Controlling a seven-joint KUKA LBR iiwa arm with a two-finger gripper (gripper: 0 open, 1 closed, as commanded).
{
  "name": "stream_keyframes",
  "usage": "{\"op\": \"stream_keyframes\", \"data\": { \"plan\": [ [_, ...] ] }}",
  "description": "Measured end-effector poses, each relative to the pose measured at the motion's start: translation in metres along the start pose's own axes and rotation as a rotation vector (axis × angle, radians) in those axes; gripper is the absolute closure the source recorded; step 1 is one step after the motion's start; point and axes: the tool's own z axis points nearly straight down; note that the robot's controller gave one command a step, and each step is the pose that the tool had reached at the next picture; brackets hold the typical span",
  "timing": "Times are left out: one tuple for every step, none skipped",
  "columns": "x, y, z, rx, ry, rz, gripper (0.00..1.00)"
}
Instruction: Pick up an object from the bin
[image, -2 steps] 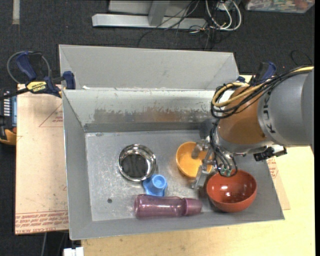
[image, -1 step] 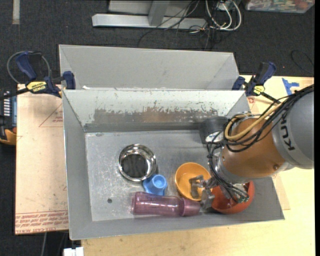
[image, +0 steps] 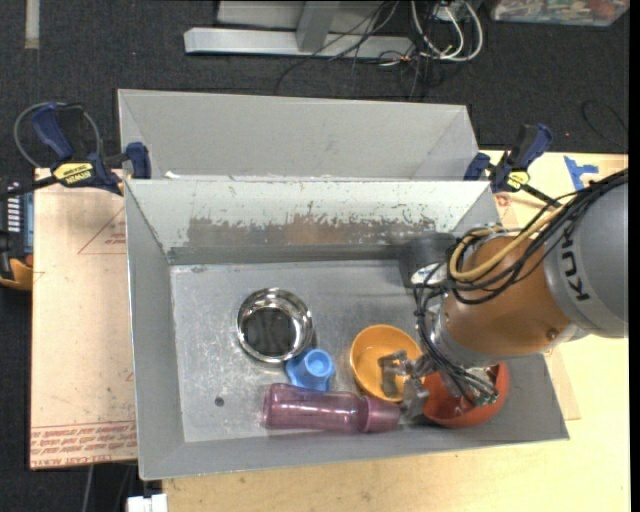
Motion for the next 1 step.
{"op": "stream_keyframes", "data": {
  "plan": [
    [-0.0007,0.0006,-0.009,0.0,0.0,0.0,1.0]
  ]
}}
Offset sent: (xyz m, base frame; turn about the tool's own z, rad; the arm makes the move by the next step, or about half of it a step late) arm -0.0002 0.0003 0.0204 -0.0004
